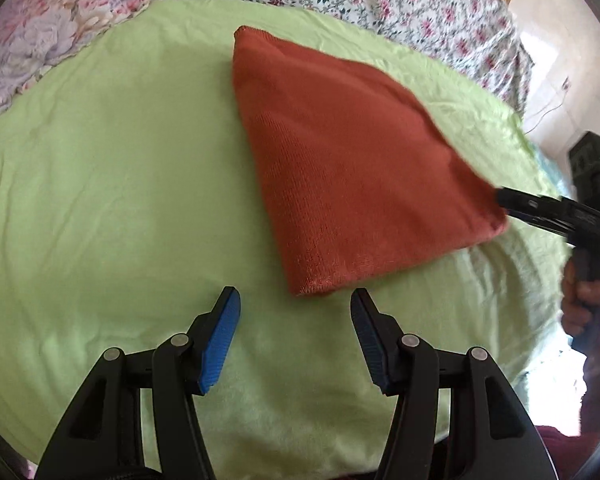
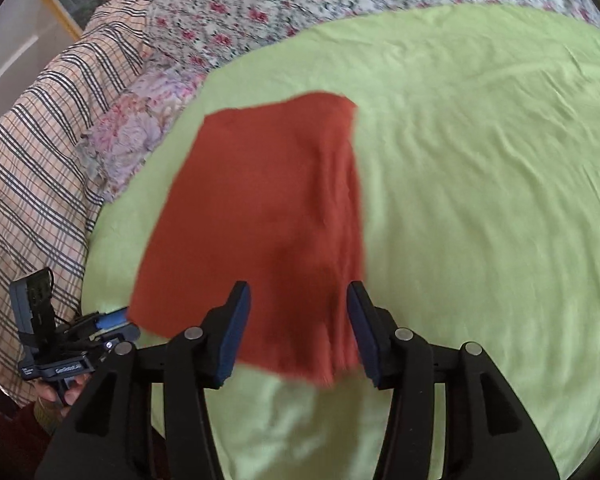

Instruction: Fold small clothes

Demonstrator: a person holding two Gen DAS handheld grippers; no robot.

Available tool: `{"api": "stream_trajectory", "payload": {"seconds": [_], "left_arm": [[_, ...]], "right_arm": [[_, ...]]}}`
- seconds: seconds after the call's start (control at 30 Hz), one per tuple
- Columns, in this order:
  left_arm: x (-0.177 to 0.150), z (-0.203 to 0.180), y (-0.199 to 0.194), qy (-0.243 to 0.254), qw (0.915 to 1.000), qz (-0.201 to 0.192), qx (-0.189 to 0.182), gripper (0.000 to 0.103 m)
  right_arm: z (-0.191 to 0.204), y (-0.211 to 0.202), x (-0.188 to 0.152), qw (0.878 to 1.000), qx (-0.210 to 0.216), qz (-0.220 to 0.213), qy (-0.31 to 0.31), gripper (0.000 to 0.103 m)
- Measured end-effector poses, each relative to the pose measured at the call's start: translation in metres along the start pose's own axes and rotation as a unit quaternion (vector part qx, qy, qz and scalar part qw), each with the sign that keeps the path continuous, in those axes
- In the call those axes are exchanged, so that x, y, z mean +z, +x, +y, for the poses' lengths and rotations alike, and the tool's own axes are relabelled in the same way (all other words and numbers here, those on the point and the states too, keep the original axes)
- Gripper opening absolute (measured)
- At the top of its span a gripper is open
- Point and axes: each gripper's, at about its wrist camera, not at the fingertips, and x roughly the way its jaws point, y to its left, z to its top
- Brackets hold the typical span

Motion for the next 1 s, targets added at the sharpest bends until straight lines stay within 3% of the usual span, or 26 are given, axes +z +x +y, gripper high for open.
{"api": "stream_trajectory", "payload": {"seconds": [0.17,0.2,0.23,0.27,0.3,0.37,0.47,0.57,0.8,1.0], "left_arm": [[0.007,-0.005,0.004,-0.008,0.9995,-0.023,0.021,0.058],[0.01,-0.005,0.006,-0.011,0.9994,-0.023,0.023,0.058],[0.01,-0.006,0.007,-0.008,0.9993,-0.026,0.028,0.056],[0.01,-0.007,0.009,-0.003,0.9989,-0.027,0.038,0.051],[0.01,-0.009,0.011,-0.001,0.9986,-0.024,0.048,0.045],[0.011,-0.009,0.01,-0.007,0.9991,-0.02,0.035,0.016],[0.013,-0.011,0.006,-0.019,0.9982,-0.025,0.052,0.008],[0.01,-0.009,0.006,-0.036,0.9981,-0.02,0.046,0.006],[0.008,-0.012,0.007,-0.029,0.998,-0.007,0.056,0.006],[0.005,-0.004,0.008,-0.039,0.9983,0.0,0.044,0.006]], "right_arm": [[0.007,0.008,-0.008,1.0,0.013,0.003,-0.014,0.051],[0.01,0.009,-0.008,1.0,0.015,0.001,-0.02,0.042],[0.014,0.012,-0.005,1.0,0.014,0.003,-0.027,0.02],[0.014,0.015,-0.004,1.0,0.014,0.005,-0.027,0.009],[0.015,0.016,0.0,1.0,0.017,0.008,-0.023,0.005],[0.022,0.002,0.014,0.999,0.034,-0.02,-0.026,0.005],[0.035,-0.041,0.033,0.993,0.055,-0.087,-0.052,0.005],[0.025,-0.041,0.032,0.994,0.002,-0.073,-0.075,0.005],[-0.011,0.019,0.004,0.996,-0.061,0.01,-0.062,0.004],[-0.002,0.024,0.0,0.99,-0.105,0.02,-0.093,0.004]]}}
